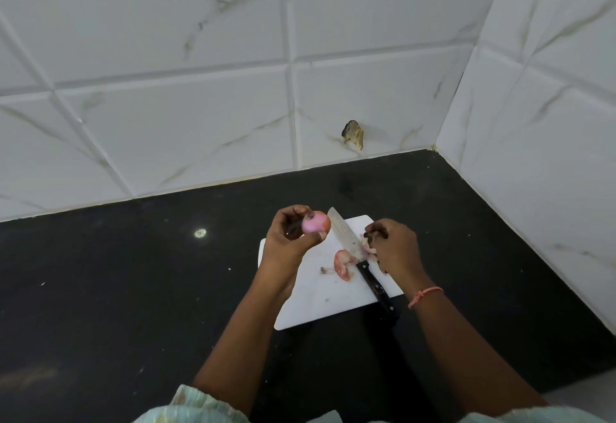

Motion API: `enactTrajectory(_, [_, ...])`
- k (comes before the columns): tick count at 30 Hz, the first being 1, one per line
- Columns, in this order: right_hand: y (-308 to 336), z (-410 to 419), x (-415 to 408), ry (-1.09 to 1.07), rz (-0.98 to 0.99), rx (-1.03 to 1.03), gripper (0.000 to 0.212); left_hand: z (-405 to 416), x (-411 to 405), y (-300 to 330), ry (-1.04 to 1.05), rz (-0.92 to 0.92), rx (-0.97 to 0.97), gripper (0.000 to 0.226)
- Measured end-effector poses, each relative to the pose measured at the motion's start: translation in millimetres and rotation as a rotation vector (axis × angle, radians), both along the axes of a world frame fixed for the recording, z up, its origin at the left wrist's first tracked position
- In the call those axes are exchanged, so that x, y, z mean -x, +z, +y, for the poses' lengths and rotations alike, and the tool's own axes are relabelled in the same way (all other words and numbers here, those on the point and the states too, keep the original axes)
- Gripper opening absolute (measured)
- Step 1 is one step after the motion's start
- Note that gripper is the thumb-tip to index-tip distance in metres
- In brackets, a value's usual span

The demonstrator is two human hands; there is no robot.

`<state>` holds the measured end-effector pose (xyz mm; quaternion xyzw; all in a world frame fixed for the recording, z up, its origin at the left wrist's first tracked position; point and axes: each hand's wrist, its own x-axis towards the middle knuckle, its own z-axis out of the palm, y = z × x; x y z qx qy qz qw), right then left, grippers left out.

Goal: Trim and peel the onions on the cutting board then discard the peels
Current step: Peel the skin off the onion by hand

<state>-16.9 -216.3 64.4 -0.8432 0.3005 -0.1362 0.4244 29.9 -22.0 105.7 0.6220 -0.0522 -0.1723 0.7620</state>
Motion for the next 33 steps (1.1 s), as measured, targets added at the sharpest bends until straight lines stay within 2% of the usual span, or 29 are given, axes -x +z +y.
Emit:
enactTrajectory(2, [-5.6,-1.5,4.5,0.003,0.001,0.047,0.024,-0.5,0.1,-0.5,-0.005,0.004,0.009,0.046])
enactTrajectory(5, [-9.2,-1.0,10.2,-0.019,-0.110,0.193,0.032,-0.8,0.5,-1.4,-0.005,0.000,-0.002,0.046])
enactTrajectory(7, [-7.7,-2.5,11.2,-0.016,-0.162,0.207,0.034,-1.1,0.7,-2.1,0.000,0.005,-0.004,0.047])
enactTrajectory(12, [-5.3,-3.1,10.1,0.032,-0.124,0.260,0.028,-1.8,1.2,-2.1,0.005,0.033,0.024,0.047])
enactTrajectory(14, [1.5,0.8,10.5,0.041,-0.142,0.201,0.022,-2.2,2.1,-0.7,0.004,0.059,0.054,0.048])
enactTrajectory(17, [28.9,17.4,12.0,0.092,-0.275,-0.066,0.015,-2.6,4.1,0.1,0.007,0.051,0.047,0.050])
enactTrajectory(20, [49.9,37.9,9.2,0.189,-0.258,-0.237,0.022,-2.4,6.3,0.3,0.017,-0.027,-0.005,0.051])
enactTrajectory(27, [61.2,50.0,5.0,0.199,-0.234,-0.366,0.020,-5.1,5.7,-0.7,0.084,-0.306,-0.192,0.048])
enactTrajectory(33, [60.9,50.8,3.8,0.148,-0.226,-0.291,0.018,-5.4,5.6,-2.4,0.093,-0.353,-0.214,0.047])
